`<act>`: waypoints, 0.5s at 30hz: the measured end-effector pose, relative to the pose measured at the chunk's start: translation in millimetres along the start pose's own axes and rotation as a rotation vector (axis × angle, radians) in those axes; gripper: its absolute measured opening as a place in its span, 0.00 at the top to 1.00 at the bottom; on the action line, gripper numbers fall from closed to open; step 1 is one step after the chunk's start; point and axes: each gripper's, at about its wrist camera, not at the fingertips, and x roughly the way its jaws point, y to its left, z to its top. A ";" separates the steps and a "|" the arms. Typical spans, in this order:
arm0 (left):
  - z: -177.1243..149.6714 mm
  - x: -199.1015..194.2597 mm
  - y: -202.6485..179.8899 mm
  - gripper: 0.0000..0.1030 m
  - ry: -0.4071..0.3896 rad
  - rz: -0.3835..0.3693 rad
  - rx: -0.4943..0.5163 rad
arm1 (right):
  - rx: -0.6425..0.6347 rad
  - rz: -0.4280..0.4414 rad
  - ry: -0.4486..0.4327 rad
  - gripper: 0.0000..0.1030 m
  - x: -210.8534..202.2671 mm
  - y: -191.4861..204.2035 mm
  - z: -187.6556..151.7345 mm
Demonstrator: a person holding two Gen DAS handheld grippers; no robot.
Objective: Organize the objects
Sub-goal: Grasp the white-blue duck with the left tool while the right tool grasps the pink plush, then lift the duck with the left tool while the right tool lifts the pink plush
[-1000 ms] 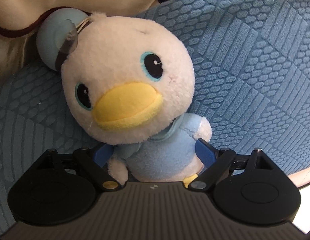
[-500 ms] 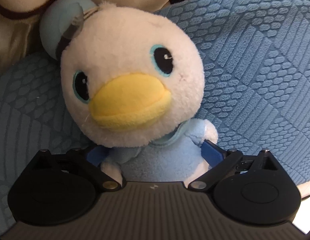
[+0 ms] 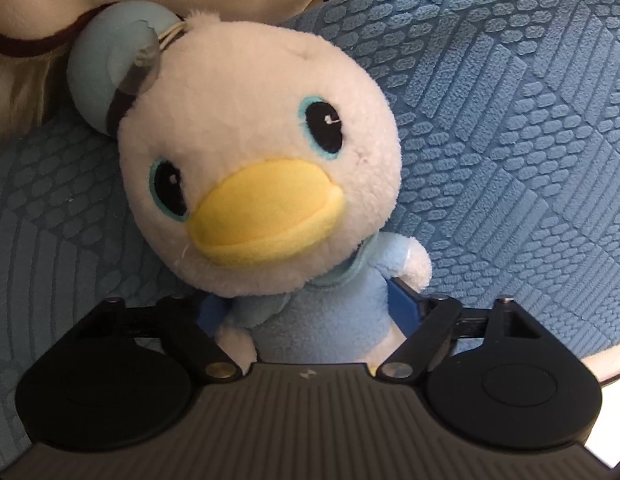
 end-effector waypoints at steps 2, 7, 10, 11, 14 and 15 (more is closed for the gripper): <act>-4.8 -5.1 -0.1 0.23 0.007 0.000 -0.007 | 0.026 -0.010 0.004 0.64 -1.4 -4.9 -0.5; -17.6 -20.8 -4.5 0.26 0.020 -0.004 0.016 | 0.061 -0.041 -0.011 0.64 -18.7 -11.6 -7.1; -27.9 -32.4 -7.9 0.27 0.040 0.000 0.039 | 0.083 -0.047 -0.019 0.64 -31.9 -7.6 -16.0; -32.0 -36.3 -8.8 0.27 0.046 0.004 0.052 | 0.088 -0.052 -0.021 0.64 -34.4 -7.8 -18.5; -48.0 -51.8 -12.3 0.33 0.049 0.027 0.093 | 0.102 -0.058 -0.015 0.64 -37.6 -9.3 -17.1; -38.2 -59.6 -15.6 0.34 0.047 0.031 0.108 | 0.111 -0.057 -0.010 0.64 -38.3 -10.0 -14.7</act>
